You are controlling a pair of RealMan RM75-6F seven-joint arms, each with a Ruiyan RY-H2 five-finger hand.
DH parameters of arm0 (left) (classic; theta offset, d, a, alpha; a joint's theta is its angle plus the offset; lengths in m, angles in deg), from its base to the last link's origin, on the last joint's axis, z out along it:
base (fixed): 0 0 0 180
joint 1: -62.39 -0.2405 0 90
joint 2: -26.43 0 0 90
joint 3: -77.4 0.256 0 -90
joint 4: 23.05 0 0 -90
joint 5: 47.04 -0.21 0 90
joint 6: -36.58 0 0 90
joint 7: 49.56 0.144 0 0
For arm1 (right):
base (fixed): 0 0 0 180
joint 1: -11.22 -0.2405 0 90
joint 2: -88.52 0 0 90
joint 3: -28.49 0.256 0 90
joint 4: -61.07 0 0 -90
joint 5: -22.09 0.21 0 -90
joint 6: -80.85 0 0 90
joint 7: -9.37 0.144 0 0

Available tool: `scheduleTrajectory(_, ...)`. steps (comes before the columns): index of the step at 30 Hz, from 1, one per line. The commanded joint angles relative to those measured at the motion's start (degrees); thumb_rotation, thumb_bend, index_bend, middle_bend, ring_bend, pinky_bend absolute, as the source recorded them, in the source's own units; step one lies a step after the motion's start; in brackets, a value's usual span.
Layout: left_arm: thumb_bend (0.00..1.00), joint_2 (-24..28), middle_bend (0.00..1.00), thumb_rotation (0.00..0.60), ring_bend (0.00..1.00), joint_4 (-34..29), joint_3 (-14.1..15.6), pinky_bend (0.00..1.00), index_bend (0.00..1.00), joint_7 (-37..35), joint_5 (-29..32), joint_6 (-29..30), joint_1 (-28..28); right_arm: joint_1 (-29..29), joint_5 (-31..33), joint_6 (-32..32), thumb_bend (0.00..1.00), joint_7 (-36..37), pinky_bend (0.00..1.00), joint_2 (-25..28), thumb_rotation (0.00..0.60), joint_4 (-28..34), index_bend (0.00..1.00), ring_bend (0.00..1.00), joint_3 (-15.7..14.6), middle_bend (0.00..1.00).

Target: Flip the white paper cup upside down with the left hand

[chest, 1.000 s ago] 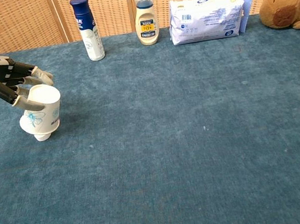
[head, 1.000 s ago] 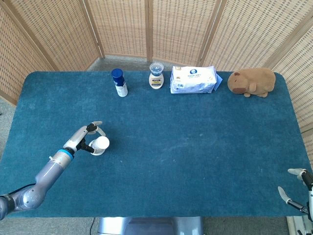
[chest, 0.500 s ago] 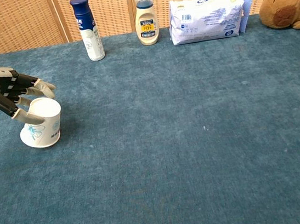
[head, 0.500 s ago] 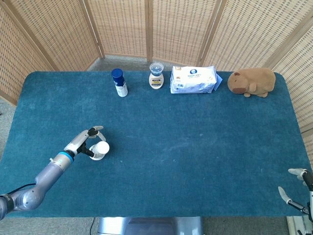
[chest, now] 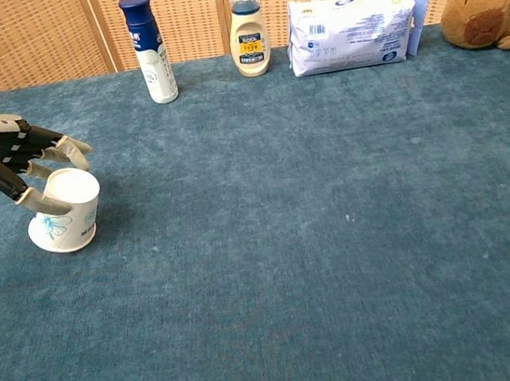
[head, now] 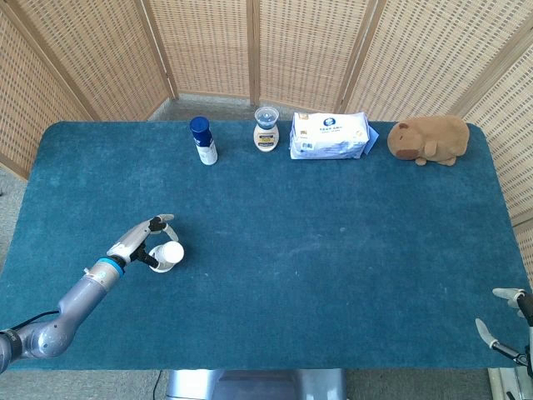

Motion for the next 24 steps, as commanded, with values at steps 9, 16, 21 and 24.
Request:
scheduleTrajectory(9, 0.14, 1.7, 0.04, 0.596, 0.00, -0.8, 1.2, 0.12, 0.28, 1.4, 0.1, -0.2, 0.7, 0.0, -0.1, 0.1, 0.33, 0.0, 0.44, 0.1, 0.413, 0.3, 0.34, 0.41, 0.0, 0.37)
scheduleTrajectory(16, 0.13, 4.2, 0.01, 0.595, 0.00, -3.1, 0.5, 0.11, 0.15, 2.9, -2.0, 4.3, -0.1, 0.0, -0.5, 0.6, 0.33, -0.1, 0.44, 0.4, 0.413, 0.6, 0.34, 0.41, 0.2, 0.37)
scheduleTrajectory(21, 0.13, 7.5, 0.01, 0.597, 0.00, -6.3, 0.4, 0.11, 0.13, 4.7, -4.1, 7.8, -1.1, -0.4, -0.8, 0.1, 0.33, -0.6, 0.43, 0.4, 0.413, 1.0, 0.34, 0.41, 0.2, 0.37)
scheduleTrajectory(24, 0.13, 9.4, 0.01, 0.599, 0.00, -8.7, 0.6, 0.11, 0.13, 6.1, -5.5, 11.4, -2.5, -0.8, -1.0, -0.3, 0.33, -0.9, 0.43, 0.5, 0.411, 1.4, 0.34, 0.41, 0.3, 0.37)
